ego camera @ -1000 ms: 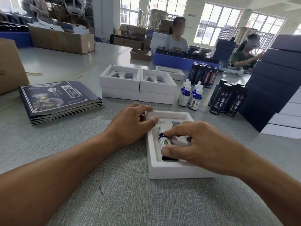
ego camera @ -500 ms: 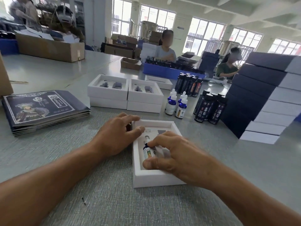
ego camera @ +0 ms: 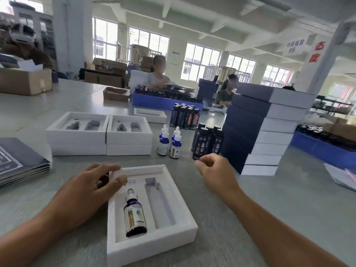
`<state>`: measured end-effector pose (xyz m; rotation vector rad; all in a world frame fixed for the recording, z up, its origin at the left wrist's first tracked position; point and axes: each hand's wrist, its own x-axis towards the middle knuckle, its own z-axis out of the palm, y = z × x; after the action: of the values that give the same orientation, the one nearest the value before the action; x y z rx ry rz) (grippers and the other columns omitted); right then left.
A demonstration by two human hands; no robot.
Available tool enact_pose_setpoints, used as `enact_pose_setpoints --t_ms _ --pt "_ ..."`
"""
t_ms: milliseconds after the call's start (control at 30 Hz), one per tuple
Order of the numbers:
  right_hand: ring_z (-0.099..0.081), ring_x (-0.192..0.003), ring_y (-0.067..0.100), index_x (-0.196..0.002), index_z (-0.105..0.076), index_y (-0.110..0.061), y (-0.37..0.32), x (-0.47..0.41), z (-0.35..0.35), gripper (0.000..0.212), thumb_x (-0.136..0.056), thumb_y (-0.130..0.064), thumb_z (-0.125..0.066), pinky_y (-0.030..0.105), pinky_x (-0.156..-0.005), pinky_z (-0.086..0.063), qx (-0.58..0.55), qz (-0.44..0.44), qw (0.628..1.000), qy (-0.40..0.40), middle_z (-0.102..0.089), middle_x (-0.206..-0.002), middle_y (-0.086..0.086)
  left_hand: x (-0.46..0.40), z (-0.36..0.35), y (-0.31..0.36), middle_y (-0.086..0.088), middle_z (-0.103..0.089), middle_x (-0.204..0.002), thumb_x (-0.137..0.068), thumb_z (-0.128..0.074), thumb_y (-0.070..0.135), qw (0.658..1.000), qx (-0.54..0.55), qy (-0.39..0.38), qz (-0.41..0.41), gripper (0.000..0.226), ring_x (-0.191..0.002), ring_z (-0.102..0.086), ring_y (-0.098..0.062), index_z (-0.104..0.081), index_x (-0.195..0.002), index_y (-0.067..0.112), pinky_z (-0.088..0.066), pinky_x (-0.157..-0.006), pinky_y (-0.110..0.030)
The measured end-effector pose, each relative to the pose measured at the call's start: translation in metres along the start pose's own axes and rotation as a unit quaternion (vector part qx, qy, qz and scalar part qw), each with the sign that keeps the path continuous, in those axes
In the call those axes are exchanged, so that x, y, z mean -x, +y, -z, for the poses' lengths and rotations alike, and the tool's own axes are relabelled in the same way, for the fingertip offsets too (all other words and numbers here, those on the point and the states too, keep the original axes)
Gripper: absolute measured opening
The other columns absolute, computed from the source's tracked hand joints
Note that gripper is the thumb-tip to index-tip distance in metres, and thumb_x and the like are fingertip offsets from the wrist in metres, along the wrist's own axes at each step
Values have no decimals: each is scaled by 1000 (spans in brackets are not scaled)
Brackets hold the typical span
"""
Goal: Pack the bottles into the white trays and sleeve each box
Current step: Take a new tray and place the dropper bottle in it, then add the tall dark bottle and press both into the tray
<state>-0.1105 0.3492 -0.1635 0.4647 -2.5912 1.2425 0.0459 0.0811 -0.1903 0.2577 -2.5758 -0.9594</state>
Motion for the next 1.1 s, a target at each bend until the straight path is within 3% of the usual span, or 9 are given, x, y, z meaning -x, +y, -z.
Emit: enact_pose_setpoints --t_ms 67,133,200,333,433,633,767,933,1100 --pt "-63 -90 12 -120 -64 -14 20 -21 -4 40 -89 -38 -70 28 -79 -51 5 -62 998 15 -65 -96 -7 0 0 2 19 -45 -117 -68 -41 77 1000 4 3 2 65 -87 -47 3 -52 -126 51 -43 -78 -26" --pt "-60 -88 15 -127 -59 -10 26 -40 -10 55 -86 -44 -72 32 -78 -48 -5 -101 994 40 -61 -93 -6 0 0 2 20 -49 -117 -67 -43 77 1000 14 16 -3 61 -86 -48 6 -55 -121 52 -43 -79 -28" --pt "-55 -76 13 -118 -60 -9 26 -57 -17 55 -83 -49 -73 32 -70 -44 21 -118 991 58 -55 -82 -8 0 1 2 23 -51 -114 -67 -45 76 1000 19 22 -4 57 -88 -51 5 -57 -118 53 -43 -81 -30" --pt "-58 -71 19 -87 -55 -13 19 -77 -32 52 -80 -62 -70 31 -58 -42 82 -160 982 65 -61 -82 2 0 1 2 35 -48 -109 -66 -45 77 999 31 18 -3 54 -91 -52 9 -56 -114 54 -44 -76 -24" --pt "-60 -73 23 -87 -55 -12 14 -81 -38 56 -79 -65 -68 30 -56 -40 127 -179 972 79 -63 -82 3 0 1 3 37 -46 -107 -65 -44 78 999 38 19 -1 58 -90 -52 11 -56 -116 53 -41 -71 -15" --pt "-64 -92 27 -99 -63 -14 14 -77 -35 48 -84 -59 -66 37 -78 -54 145 -166 972 76 -67 -98 5 0 2 4 26 -53 -110 -63 -44 78 999 39 14 6 72 -92 -54 6 -58 -125 46 -47 -77 -25" --pt "-65 -82 22 -92 -66 -16 17 -59 -27 40 -82 -55 -70 39 -75 -57 98 -118 986 66 -67 -89 1 3 3 6 16 -58 -111 -66 -44 77 999 30 15 5 70 -93 -56 1 -58 -126 44 -47 -79 -29" --pt "-63 -77 12 -81 -62 -26 23 -24 1 28 -80 -51 -74 32 -67 -51 100 -57 993 11 -66 -81 -9 3 3 5 18 -61 -106 -71 -43 75 999 34 22 -15 58 -88 -55 9 -61 -116 42 -43 -70 -18" --pt "-65 -71 4 -80 -65 -28 21 21 29 25 -74 -48 -80 24 -58 -45 72 -55 994 -58 -69 -78 -12 12 3 8 20 -67 -95 -77 -44 70 997 17 29 -68 43 -87 -62 -1 -65 -96 38 -52 -74 -28"
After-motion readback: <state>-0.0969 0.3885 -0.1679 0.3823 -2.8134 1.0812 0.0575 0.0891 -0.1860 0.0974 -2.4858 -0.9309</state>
